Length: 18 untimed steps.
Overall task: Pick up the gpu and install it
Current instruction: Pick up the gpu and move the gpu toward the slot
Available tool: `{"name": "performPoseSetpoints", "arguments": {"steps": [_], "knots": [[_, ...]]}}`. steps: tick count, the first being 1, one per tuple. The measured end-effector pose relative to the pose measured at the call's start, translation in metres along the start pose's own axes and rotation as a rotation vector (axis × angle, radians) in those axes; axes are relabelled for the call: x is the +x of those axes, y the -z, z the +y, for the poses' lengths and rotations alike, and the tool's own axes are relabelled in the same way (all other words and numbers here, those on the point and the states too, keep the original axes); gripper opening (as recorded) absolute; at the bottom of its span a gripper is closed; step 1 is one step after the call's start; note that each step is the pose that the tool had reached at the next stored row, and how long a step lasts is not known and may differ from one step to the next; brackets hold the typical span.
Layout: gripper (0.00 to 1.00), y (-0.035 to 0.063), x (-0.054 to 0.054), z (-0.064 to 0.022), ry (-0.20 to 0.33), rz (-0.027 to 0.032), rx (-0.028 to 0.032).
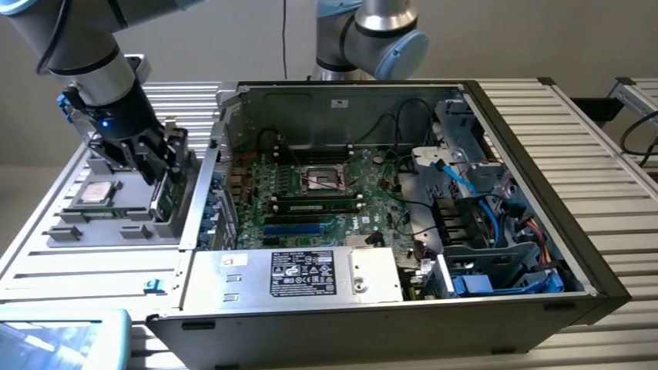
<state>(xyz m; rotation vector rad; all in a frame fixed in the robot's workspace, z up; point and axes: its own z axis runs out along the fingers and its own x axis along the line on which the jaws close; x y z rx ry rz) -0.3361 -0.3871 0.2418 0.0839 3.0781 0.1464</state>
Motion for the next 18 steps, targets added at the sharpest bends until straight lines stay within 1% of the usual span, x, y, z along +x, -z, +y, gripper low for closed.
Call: {"name": "performPoseSetpoints", "arguments": {"steps": [3, 8, 12, 17, 18], "knots": [[0.49, -0.0038, -0.001, -0.0003, 0.001, 0.0036, -0.0031], [0.49, -0.0091, -0.002, -0.0007, 0.001, 0.0076, -0.0048], [0.49, -0.0126, -0.002, -0.0010, 0.001, 0.0094, -0.0050], [0.49, -0.0146, -0.002, -0.0013, 0.001, 0.0102, -0.0047], [0.47, -0.0148, -0.002, -0.0013, 0.001, 0.0101, -0.0048]]}}
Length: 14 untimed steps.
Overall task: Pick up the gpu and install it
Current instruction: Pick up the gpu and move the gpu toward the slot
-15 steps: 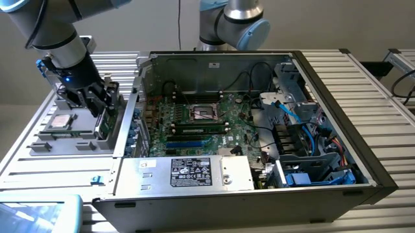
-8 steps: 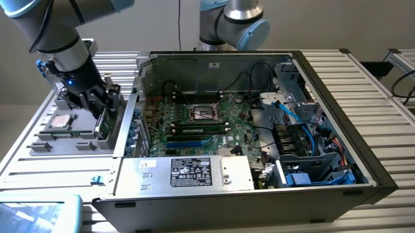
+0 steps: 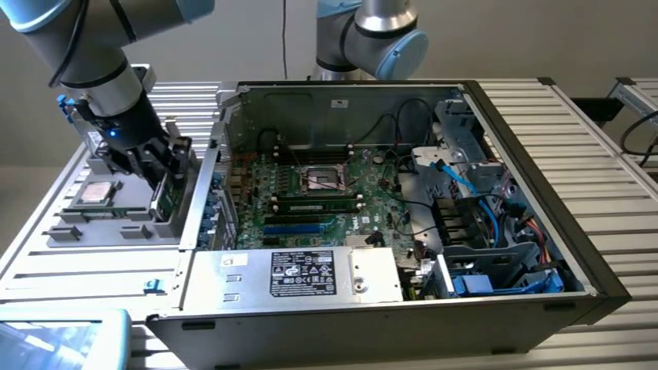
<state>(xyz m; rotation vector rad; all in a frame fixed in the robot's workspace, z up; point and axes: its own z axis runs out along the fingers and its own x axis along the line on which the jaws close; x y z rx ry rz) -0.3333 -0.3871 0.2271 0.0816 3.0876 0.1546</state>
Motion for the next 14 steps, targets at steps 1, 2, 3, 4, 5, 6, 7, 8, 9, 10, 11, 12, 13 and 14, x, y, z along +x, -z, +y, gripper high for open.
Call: {"name": "performPoseSetpoints", "arguments": {"steps": [1, 2, 3, 4, 5, 6, 7, 8, 9, 10, 11, 12, 13, 14], "knots": [[0.47, -0.0001, 0.0000, 0.0000, 0.000, -0.0001, -0.0001], [0.41, -0.0001, 0.0000, 0.0000, 0.000, -0.0001, -0.0001], [0.35, -0.0001, 0.0000, 0.0000, 0.000, -0.0001, -0.0001], [0.35, -0.0001, 0.0000, 0.0000, 0.000, 0.0000, 0.0000], [0.29, -0.0001, 0.0000, 0.0000, 0.000, 0.0000, -0.0001], [0.28, -0.0001, 0.0000, 0.0000, 0.000, 0.0000, 0.0000], [0.28, -0.0001, 0.0000, 0.0000, 0.000, -0.0001, -0.0001], [0.28, -0.0002, 0.0000, 0.0000, 0.000, -0.0001, -0.0001], [0.28, -0.0001, 0.0000, 0.0000, 0.000, -0.0001, -0.0001], [0.28, -0.0002, 0.0000, 0.0000, 0.000, -0.0001, -0.0001], [0.28, -0.0002, 0.0000, 0.0000, 0.000, -0.0001, -0.0001], [0.28, 0.0001, 0.0000, 0.0000, 0.000, -0.0003, -0.0007], [0.28, 0.0021, -0.0001, 0.0003, 0.000, -0.0004, -0.0017], [0.28, 0.0058, -0.0003, 0.0006, 0.000, -0.0001, -0.0022]]}}
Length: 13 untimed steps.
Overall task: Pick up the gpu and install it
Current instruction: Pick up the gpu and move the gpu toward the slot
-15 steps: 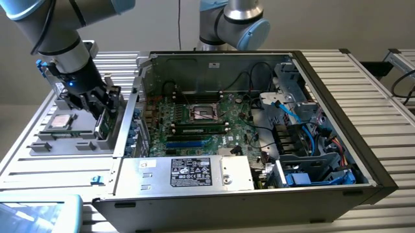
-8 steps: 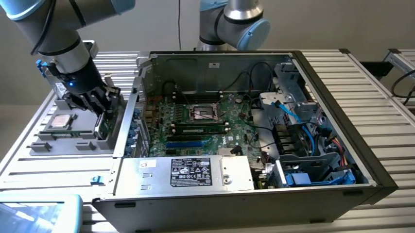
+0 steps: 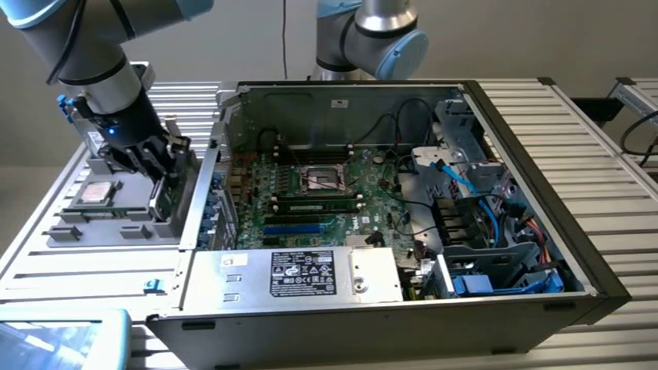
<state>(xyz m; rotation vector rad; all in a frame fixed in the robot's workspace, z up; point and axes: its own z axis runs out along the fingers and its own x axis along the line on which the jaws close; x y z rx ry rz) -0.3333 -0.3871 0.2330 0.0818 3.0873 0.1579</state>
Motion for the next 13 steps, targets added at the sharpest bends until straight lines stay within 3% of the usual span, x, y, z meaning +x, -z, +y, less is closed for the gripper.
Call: {"name": "performPoseSetpoints", "arguments": {"steps": [13], "knots": [[0.28, 0.0577, -0.003, 0.0051, 0.000, 0.0003, -0.0009]]}}
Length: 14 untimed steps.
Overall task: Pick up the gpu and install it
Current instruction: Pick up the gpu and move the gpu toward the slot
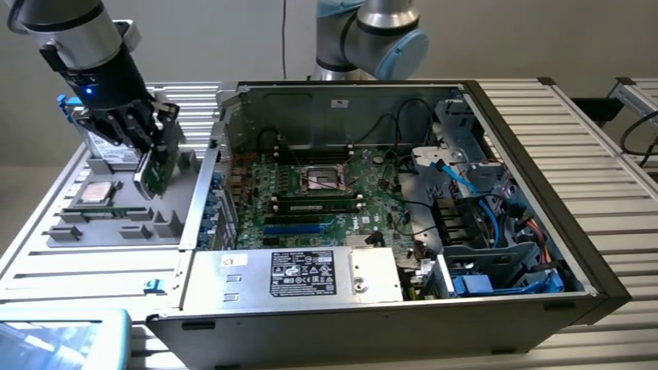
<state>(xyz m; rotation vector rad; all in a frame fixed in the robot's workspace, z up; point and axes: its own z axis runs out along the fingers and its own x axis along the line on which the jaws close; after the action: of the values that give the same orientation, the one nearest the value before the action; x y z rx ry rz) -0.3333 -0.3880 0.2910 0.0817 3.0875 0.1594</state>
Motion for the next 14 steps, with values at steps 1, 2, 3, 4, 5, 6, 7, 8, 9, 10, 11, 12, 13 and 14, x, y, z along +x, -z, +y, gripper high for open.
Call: {"name": "performPoseSetpoints", "arguments": {"steps": [1, 2, 3, 4, 5, 6, 7, 8, 9, 10, 11, 12, 13, 14], "knots": [[0.28, 0.0044, 0.000, 0.0003, 0.000, 0.0005, 0.0000], [0.28, 0.0086, 0.000, 0.0006, 0.000, 0.0018, 0.0001], [0.28, 0.0126, -0.001, 0.0008, -0.001, 0.0030, 0.0002], [0.28, 0.0169, -0.001, 0.0012, -0.001, 0.0039, 0.0003], [0.28, 0.0214, -0.001, 0.0016, -0.002, 0.0046, 0.0003], [0.28, 0.0263, -0.001, 0.0020, -0.002, 0.0052, 0.0004], [0.28, 0.0308, -0.001, 0.0023, -0.003, 0.0060, 0.0004], [0.28, 0.0349, -0.002, 0.0026, -0.004, 0.0073, 0.0005], [0.28, 0.0389, -0.002, 0.0030, -0.005, 0.0090, 0.0007], [0.28, 0.0422, -0.002, 0.0033, -0.007, 0.0114, 0.0009], [0.28, 0.0452, -0.002, 0.0035, -0.009, 0.0144, 0.0012], [0.28, 0.0481, -0.002, 0.0038, -0.011, 0.0174, 0.0014], [0.28, 0.0511, -0.003, 0.0041, -0.012, 0.0205, 0.0017], [0.28, 0.0540, -0.003, 0.0044, -0.014, 0.0235, 0.0019]]}}
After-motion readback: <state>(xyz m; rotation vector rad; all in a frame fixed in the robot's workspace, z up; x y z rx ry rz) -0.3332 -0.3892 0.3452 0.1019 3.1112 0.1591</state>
